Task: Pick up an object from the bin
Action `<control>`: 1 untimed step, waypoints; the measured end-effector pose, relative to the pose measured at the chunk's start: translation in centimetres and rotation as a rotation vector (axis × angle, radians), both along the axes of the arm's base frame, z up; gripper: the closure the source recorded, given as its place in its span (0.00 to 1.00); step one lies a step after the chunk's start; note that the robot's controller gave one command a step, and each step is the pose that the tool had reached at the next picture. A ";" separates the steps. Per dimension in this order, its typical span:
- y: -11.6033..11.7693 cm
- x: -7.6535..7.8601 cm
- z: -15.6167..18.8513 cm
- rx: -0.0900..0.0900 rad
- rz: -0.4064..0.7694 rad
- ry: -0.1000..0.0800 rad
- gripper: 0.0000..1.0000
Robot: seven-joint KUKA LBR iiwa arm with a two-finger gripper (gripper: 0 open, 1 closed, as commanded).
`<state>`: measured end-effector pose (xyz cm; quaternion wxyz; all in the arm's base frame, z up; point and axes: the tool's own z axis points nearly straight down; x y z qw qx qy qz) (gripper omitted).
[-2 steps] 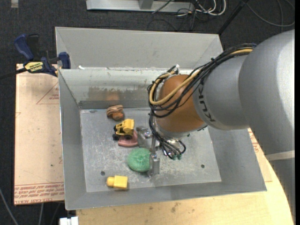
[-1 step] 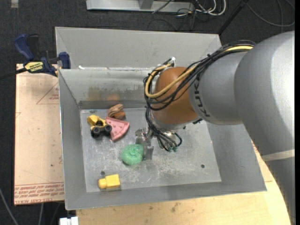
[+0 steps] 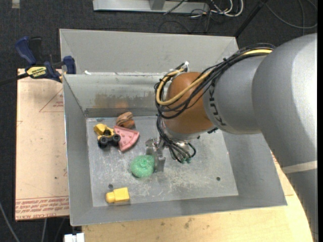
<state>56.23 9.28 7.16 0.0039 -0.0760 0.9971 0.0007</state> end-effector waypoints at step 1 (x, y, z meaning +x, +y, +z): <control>3.0 -0.4 16.9 0.002 -0.048 -0.002 1.00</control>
Offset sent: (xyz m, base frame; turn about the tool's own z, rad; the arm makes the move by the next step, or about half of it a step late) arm 0.0000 0.0000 0.0000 0.0000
